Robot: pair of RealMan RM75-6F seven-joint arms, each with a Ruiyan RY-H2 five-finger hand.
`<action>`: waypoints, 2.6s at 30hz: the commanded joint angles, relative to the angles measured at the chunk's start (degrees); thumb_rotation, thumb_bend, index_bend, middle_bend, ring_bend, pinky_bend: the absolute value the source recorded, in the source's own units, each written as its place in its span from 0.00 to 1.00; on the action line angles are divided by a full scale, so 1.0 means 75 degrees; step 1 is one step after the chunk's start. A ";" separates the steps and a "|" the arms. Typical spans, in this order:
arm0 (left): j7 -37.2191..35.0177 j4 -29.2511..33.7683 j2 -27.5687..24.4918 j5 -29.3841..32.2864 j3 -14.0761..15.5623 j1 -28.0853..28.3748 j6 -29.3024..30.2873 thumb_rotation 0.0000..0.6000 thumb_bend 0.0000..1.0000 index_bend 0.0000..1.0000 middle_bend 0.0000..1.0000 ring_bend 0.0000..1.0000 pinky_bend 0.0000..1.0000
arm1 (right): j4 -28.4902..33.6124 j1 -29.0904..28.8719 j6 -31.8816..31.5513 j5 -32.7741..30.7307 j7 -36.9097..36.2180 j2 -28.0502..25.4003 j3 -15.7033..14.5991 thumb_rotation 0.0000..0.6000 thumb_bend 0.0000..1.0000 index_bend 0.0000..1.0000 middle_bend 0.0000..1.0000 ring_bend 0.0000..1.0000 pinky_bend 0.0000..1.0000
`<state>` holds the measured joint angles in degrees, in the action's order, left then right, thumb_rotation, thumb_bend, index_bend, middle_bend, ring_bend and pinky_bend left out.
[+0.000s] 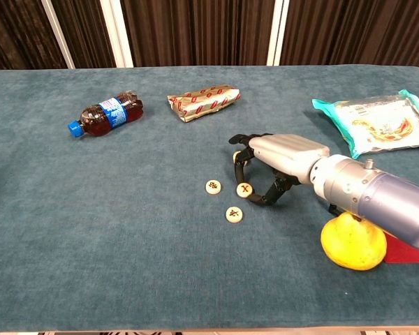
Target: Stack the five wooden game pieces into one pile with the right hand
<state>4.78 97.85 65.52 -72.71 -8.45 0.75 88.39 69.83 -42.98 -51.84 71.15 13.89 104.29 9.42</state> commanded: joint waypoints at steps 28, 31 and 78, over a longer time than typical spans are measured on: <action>-0.0034 0.0020 -0.0012 -0.0010 0.0004 -0.0004 -0.0009 1.00 0.59 0.10 0.00 0.00 0.00 | -0.0070 -0.1027 0.0694 -0.1848 0.1197 -0.0390 0.0989 1.00 0.42 0.52 0.00 0.00 0.00; -0.0033 0.0024 -0.0013 -0.0027 0.0010 -0.0001 -0.0009 1.00 0.59 0.10 0.00 0.00 0.00 | -0.0262 -0.1084 0.0756 -0.2008 0.1241 -0.0258 0.0945 1.00 0.42 0.52 0.00 0.00 0.00; -0.0012 0.0020 -0.0015 0.0108 -0.0047 -0.0004 -0.0015 1.00 0.59 0.10 0.00 0.00 0.00 | -0.0629 -0.1251 0.0576 -0.2046 0.0976 0.0056 0.0885 1.00 0.42 0.52 0.00 0.00 0.00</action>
<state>4.69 98.00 65.41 -71.91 -8.80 0.72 88.28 65.09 -52.39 -47.54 55.81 21.20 104.74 16.08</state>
